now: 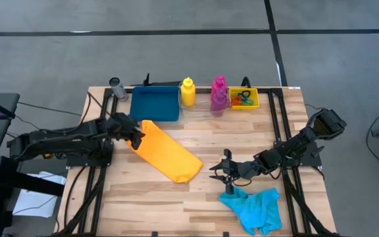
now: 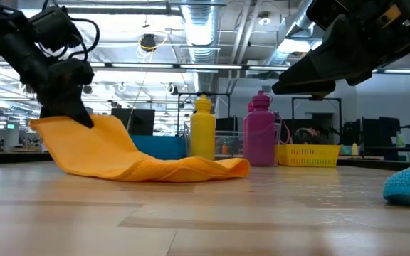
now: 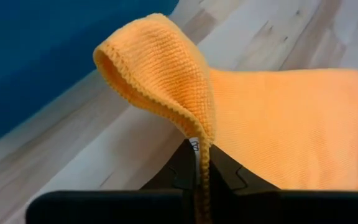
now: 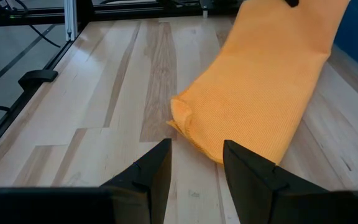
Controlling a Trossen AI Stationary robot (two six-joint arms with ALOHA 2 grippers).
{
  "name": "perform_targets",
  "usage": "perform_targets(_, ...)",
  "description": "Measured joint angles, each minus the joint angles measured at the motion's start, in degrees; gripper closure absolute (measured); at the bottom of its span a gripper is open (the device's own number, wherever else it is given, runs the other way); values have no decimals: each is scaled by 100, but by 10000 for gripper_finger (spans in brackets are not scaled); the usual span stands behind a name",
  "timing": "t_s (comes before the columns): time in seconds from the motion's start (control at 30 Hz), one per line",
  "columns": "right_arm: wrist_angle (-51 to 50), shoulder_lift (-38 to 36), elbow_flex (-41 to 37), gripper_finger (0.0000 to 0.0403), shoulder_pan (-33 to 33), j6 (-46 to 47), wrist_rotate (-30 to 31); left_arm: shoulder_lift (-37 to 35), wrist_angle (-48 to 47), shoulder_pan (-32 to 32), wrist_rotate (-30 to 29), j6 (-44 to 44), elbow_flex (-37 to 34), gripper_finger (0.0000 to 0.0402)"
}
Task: Pick & Place Sports Items
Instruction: Fold the orange towel
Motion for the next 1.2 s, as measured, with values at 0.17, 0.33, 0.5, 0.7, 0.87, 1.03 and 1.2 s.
perform_targets(0.17,0,0,0,265,0,0,0,11,41,0,295,148,191,396)
perform_targets(0.33,-1,0,0,265,0,0,0,13,209,-107,446,144,218,397)
perform_targets(0.5,0,0,0,265,-1,0,0,104,639,-382,624,144,218,396)
perform_targets(0.7,0,0,-1,265,0,0,33,536,1444,-795,641,39,219,395)
perform_targets(0.87,0,0,0,265,0,0,51,1076,2093,-1124,642,-121,220,397)
perform_targets(1.03,0,0,0,265,-2,0,60,1638,2883,-1444,641,-231,220,394)
perform_targets(1.2,0,0,0,265,-2,0,68,2076,3527,-1730,637,-337,220,398)
